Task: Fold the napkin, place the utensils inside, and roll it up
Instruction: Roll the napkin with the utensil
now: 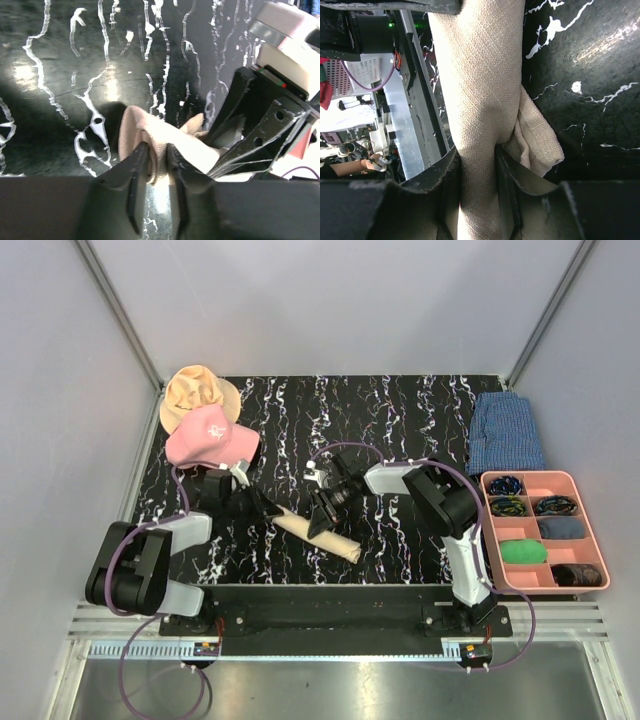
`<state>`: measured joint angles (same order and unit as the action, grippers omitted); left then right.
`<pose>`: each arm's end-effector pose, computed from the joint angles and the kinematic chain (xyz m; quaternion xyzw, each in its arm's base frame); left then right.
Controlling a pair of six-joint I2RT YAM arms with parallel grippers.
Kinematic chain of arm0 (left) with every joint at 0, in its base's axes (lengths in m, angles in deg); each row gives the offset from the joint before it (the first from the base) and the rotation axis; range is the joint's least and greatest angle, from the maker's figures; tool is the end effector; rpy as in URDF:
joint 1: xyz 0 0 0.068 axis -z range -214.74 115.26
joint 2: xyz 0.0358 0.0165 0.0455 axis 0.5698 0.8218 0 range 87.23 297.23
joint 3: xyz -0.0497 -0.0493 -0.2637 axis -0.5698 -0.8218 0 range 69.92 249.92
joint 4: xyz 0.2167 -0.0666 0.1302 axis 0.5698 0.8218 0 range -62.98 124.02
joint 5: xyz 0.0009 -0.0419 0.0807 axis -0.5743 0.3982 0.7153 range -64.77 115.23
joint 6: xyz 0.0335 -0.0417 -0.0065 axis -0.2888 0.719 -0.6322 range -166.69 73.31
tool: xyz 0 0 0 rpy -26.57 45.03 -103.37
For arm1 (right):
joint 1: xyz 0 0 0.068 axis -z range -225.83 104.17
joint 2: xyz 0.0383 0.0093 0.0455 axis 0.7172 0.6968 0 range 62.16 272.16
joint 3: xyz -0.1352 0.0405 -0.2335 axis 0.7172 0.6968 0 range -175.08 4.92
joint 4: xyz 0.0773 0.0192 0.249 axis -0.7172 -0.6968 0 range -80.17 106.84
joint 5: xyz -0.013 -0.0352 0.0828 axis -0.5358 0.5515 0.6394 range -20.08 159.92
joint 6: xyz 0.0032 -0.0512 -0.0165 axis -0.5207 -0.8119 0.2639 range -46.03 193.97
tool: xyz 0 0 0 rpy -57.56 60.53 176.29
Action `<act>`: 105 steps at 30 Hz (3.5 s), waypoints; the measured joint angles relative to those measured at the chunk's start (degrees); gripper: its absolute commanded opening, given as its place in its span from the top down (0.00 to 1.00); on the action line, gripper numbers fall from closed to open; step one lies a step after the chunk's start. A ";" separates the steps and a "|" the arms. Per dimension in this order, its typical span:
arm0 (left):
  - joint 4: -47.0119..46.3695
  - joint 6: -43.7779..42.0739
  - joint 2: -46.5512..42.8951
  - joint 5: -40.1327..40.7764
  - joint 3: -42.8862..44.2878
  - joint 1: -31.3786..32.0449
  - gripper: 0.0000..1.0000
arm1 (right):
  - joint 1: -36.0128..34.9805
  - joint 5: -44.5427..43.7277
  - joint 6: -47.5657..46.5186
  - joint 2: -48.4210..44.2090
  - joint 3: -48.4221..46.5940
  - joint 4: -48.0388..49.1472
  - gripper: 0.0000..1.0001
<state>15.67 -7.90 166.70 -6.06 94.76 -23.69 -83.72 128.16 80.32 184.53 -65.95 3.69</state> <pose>0.2306 -0.0639 0.1365 -0.1081 0.8839 -0.3854 0.2420 0.2974 0.2700 0.0984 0.3345 -0.7912 -0.5120 0.0011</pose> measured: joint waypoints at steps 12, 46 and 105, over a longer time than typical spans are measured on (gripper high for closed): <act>2.82 -0.09 2.62 0.00 2.89 0.42 1.00 | -0.07 -12.79 1.40 -7.52 0.09 -4.35 0.30; 10.43 -1.44 8.55 -0.17 9.73 0.42 1.00 | -23.12 -63.47 -14.71 -16.74 7.56 0.90 0.32; 7.08 -0.76 6.25 1.53 8.07 -0.26 1.00 | -5.60 -37.29 -3.78 -20.74 4.70 -4.48 0.17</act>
<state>22.75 -8.67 172.95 -4.53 102.83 -23.95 -89.31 90.87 76.54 163.79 -61.25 -0.79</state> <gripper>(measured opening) 0.020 0.821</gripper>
